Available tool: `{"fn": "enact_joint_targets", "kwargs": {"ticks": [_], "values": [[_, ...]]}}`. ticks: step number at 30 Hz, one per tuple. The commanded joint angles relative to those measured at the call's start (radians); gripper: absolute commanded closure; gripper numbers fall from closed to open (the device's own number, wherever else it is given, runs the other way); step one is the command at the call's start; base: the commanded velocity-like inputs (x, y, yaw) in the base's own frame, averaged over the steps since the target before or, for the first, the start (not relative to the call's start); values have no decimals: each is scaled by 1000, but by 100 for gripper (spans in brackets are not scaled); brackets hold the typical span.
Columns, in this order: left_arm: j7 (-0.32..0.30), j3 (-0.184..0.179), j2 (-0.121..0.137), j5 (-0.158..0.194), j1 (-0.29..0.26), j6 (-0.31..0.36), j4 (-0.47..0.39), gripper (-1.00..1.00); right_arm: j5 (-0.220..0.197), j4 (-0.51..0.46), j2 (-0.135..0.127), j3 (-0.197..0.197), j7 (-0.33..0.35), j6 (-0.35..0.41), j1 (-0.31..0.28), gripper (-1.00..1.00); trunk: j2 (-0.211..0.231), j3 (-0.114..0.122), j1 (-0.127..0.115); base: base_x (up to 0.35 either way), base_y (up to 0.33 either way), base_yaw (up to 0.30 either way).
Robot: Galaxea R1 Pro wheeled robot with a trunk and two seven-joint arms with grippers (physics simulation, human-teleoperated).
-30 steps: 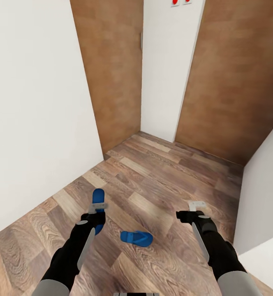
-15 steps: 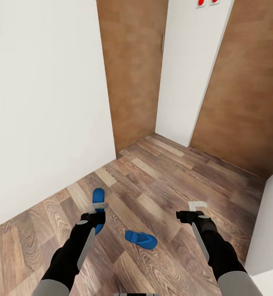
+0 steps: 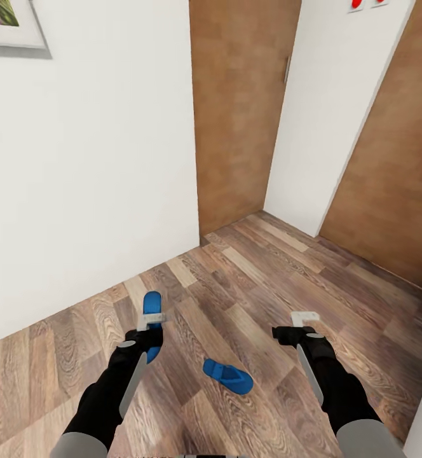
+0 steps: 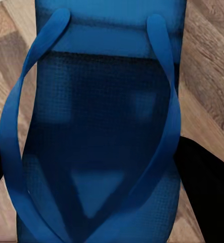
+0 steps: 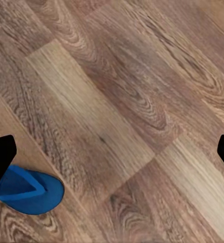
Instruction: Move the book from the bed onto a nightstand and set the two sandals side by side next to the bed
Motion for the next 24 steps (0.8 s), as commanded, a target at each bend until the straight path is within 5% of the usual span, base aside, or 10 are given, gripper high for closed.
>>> {"fn": "enact_joint_targets", "kwargs": {"ticks": [1, 24], "values": [[7, -2, 0, 4, -1, 5, -1, 100, 1, -2, 0, 1, -2, 6, 0, -100, 0, 0, 0, 1, -3, 282], [7, -2, 0, 4, -1, 5, -1, 100, 1, -2, 0, 1, -2, 6, 0, -100, 0, 14, 0, 43, -50, 282]]}}
